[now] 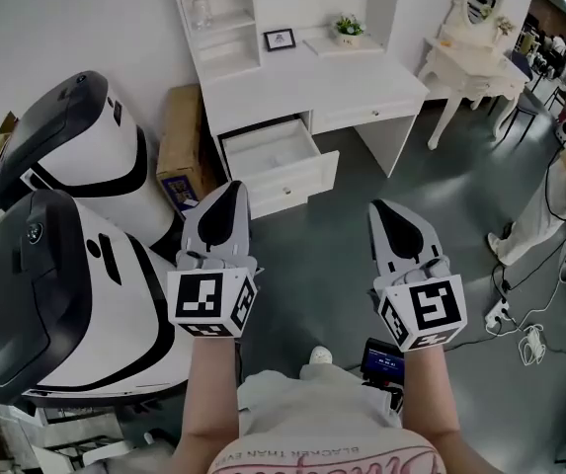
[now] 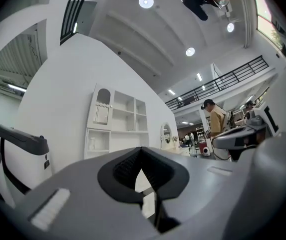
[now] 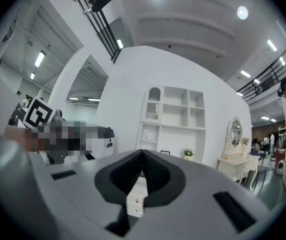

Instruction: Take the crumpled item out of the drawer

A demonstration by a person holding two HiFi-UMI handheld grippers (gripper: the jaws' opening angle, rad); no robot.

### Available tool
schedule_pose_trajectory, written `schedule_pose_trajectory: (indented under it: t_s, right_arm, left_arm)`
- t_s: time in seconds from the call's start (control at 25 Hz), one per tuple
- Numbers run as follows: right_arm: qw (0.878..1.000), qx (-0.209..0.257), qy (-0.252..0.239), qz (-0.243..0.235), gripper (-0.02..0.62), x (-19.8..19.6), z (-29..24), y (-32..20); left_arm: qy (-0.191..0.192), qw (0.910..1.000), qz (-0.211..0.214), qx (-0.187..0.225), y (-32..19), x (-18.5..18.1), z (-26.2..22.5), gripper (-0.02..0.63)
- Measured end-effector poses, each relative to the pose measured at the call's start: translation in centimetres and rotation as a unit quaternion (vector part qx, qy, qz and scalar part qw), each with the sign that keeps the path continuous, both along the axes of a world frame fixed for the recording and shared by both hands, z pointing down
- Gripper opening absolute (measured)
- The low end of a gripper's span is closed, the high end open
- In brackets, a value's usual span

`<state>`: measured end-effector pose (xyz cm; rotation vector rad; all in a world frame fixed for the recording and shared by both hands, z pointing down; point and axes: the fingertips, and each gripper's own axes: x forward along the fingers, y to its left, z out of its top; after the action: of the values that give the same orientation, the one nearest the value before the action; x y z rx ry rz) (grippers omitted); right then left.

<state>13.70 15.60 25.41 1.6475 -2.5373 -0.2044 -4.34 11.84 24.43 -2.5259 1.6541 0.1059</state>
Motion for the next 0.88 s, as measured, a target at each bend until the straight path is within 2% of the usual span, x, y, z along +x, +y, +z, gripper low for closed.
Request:
schedule_pose_trajectory:
  t_s: [0.24, 0.52, 0.88]
  right_arm:
    - [1.0, -0.01, -0.007, -0.021, 0.006, 1.5, 0.7, -1.8]
    - [0.999, -0.017, -0.013, -0.043, 0.006, 0.4, 1.3, -4.9]
    - [0.999, -0.025, -0.012, -0.024, 0.006, -1.9, 2.0, -12.2]
  left_arm:
    - [0.001, 0.9998, -0.02, -0.008, -0.9, 1.1, 0.7, 0.009]
    - [-0.004, 0.9993, -0.037, -0.008, -3.3, 0.0, 0.7, 0.009]
    - [0.0, 0.9997, -0.021, -0.015, -11.3, -2.6, 1.5, 0.009]
